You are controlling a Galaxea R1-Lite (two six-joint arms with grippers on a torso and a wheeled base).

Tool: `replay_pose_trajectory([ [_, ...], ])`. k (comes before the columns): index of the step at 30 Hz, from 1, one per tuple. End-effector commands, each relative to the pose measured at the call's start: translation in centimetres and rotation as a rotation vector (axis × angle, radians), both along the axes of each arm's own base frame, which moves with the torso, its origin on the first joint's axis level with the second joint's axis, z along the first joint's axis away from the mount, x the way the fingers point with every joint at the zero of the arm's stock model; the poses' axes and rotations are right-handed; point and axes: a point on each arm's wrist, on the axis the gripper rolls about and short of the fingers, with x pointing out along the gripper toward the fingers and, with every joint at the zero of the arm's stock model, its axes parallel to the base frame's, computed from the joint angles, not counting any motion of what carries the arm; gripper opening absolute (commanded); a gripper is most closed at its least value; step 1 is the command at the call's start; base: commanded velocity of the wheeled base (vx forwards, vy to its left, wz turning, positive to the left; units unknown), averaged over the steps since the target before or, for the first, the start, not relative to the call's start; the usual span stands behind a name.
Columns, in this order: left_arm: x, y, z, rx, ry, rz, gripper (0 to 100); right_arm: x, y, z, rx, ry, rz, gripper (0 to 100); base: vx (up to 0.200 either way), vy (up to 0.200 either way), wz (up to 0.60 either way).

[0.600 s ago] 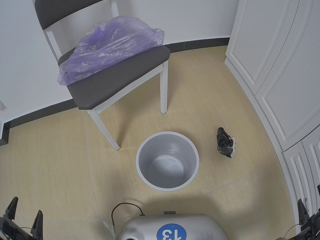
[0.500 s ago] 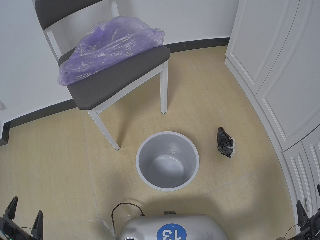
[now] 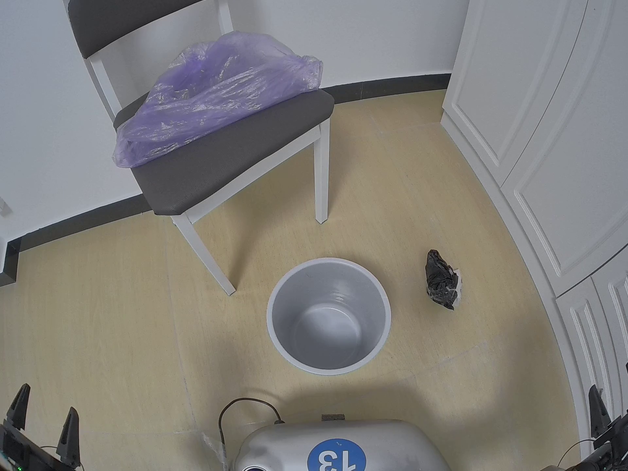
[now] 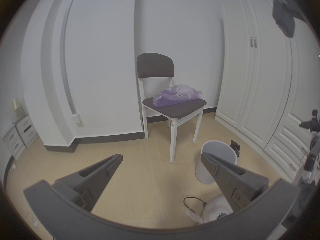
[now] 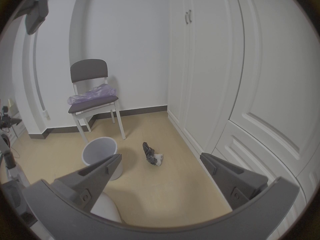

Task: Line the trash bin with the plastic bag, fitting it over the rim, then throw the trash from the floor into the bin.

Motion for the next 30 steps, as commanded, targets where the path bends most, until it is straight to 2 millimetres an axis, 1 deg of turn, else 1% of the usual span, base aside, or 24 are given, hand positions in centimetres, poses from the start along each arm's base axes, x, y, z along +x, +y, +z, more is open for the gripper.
replay_pose_trajectory([
  [1,-0.2,-0.1,0.3,-0.025,-0.051,-0.024,100,-2.1,0.2,5.8,0.011,-0.325,0.114,100,0.000,0.000,0.00],
  [2,-1.0,-0.1,3.2,-0.121,-0.199,-0.057,100,-2.5,0.2,6.7,0.025,-0.323,0.130,100,0.000,0.000,0.00],
  [3,-2.0,-0.1,6.8,-0.232,-0.313,-0.148,100,-2.6,0.2,7.3,0.026,-0.280,0.127,100,0.000,0.000,0.00],
  [5,-2.1,0.0,10.0,-0.227,-0.308,-0.196,100,-2.4,0.2,8.4,0.029,-0.211,0.126,100,0.000,0.000,0.00],
  [6,-1.7,0.0,11.3,-0.198,-0.276,-0.194,100,-1.9,0.3,9.5,0.028,-0.169,0.136,100,0.000,0.000,0.00],
  [7,-1.3,0.0,11.9,-0.170,-0.248,-0.187,100,-1.4,0.3,10.5,0.027,-0.143,0.138,100,0.000,0.000,0.00],
  [8,-0.5,-0.1,12.7,-0.123,-0.197,-0.179,100,-0.5,0.3,12.1,0.027,-0.113,0.139,100,0.000,0.000,0.00],
  [9,0.4,-0.1,13.4,-0.083,-0.150,-0.170,100,0.6,0.3,13.5,0.029,-0.085,0.139,100,0.000,0.000,0.00],
  [11,3.3,-0.3,14.8,-0.010,-0.054,-0.142,100,3.5,0.3,16.2,0.027,-0.036,0.141,100,0.000,0.000,0.00],
  [13,6.3,-0.3,15.7,0.010,0.031,-0.095,100,6.4,0.4,18.1,0.021,-0.018,0.148,100,0.000,0.000,0.00],
  [14,8.2,-0.2,16.0,0.017,0.078,-0.062,100,8.4,0.4,19.0,0.021,-0.014,0.149,100,0.000,0.000,0.00],
  [15,9.1,-0.2,16.1,0.018,0.095,-0.050,100,9.3,0.4,19.2,0.023,-0.012,0.151,100,0.000,0.000,0.00],
  [16,10.6,-0.2,16.3,0.022,0.124,-0.036,100,11.0,0.5,19.5,0.023,-0.008,0.148,100,0.000,0.000,0.00],
  [17,10.6,-0.2,16.3,0.022,0.124,-0.036,100,11.0,0.5,19.5,0.023,-0.008,0.148,100,0.000,0.000,0.00],
  [18,12.9,-0.1,16.5,0.031,0.155,-0.023,100,13.6,0.6,19.4,0.022,0.015,0.146,100,0.000,0.000,0.00],
  [19,14.0,0.0,16.7,0.038,0.172,-0.012,100,14.6,0.8,19.4,0.024,0.022,0.154,100,0.000,0.000,0.00],
  [20,14.4,0.1,16.7,0.042,0.180,-0.006,100,14.9,0.8,19.3,0.024,0.025,0.157,100,0.000,0.000,0.00],
  [21,16.8,0.7,16.8,0.065,0.223,0.036,100,16.6,1.2,19.1,0.033,0.048,0.164,100,0.000,0.000,0.00],
  [24,20.2,2.0,17.3,0.110,0.265,0.086,100,18.8,2.0,18.6,0.057,0.082,0.145,100,0.000,0.000,0.00],
  [25,20.2,2.0,17.3,0.110,0.265,0.086,100,18.8,2.0,18.6,0.057,0.082,0.145,100,0.000,0.000,0.00],
  [26,22.3,2.4,17.6,0.140,0.277,0.092,100,19.8,2.8,18.1,0.106,0.089,0.136,100,0.000,0.000,0.00],
  [28,24.0,2.7,17.9,0.170,0.281,0.091,100,20.1,3.7,18.0,0.165,0.071,0.149,100,0.000,0.000,0.00],
  [30,25.9,2.9,17.8,0.209,0.301,0.089,100,20.0,4.8,18.0,0.212,0.061,0.175,100,0.000,0.000,0.00],
])
